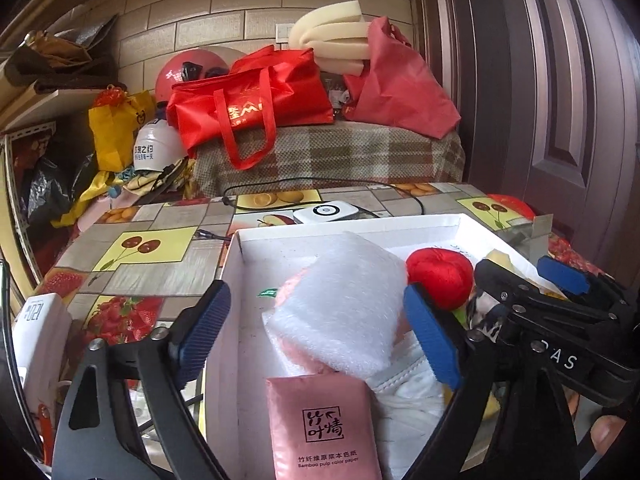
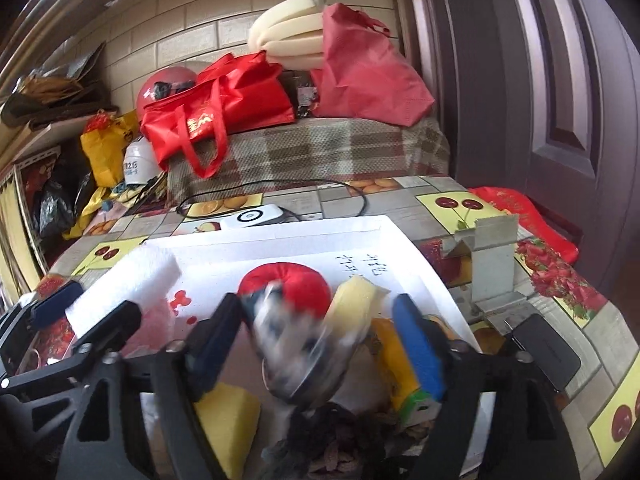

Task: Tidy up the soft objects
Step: 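Place the foam block in the box with the left gripper while the right drops the cow-print cloth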

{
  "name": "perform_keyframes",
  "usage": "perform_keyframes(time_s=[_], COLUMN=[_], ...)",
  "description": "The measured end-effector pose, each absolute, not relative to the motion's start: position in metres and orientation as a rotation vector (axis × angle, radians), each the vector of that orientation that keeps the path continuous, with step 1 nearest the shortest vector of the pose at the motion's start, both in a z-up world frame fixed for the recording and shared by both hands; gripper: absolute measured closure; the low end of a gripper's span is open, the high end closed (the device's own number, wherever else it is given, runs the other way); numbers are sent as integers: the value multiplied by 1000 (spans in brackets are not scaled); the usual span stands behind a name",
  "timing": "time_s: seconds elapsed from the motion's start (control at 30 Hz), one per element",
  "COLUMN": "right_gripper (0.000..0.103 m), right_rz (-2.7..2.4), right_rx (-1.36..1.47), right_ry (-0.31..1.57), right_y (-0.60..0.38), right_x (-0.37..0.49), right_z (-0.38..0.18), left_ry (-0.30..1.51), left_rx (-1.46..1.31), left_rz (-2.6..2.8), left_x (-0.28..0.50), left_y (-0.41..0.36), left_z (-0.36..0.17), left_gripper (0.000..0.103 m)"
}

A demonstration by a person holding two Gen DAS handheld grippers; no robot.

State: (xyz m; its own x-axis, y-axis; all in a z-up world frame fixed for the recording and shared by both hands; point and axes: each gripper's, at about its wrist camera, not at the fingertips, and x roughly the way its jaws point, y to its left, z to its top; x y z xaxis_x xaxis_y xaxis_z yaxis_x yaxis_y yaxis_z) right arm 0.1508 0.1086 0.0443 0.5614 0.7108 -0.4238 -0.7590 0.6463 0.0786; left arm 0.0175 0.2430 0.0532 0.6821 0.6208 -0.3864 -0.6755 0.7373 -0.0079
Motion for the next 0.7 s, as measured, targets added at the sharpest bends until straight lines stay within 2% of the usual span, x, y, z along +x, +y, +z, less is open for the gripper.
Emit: perform_keyframes(time_s=[0.13, 0.2, 0.3, 0.43, 0.7], right_gripper=[20, 18, 8, 8, 8], right_rz=[863, 863, 857, 845, 774], right_rx=[-127, -123, -111, -96, -173], right_ry=[429, 419, 396, 343, 277], right_y=[110, 109, 105, 99, 85], right_x=[148, 146, 144, 137, 116], right_z=[45, 46, 47, 50, 51], left_ry=[345, 322, 288, 257, 305], left_rx=[-161, -173, -171, -146, -148], left_rz=[774, 778, 786, 806, 818], left_x=[11, 6, -1, -5, -15], left_y=[243, 243, 240, 234, 224], left_z=[55, 56, 57, 60, 57], left_gripper=[1, 1, 1, 0, 0])
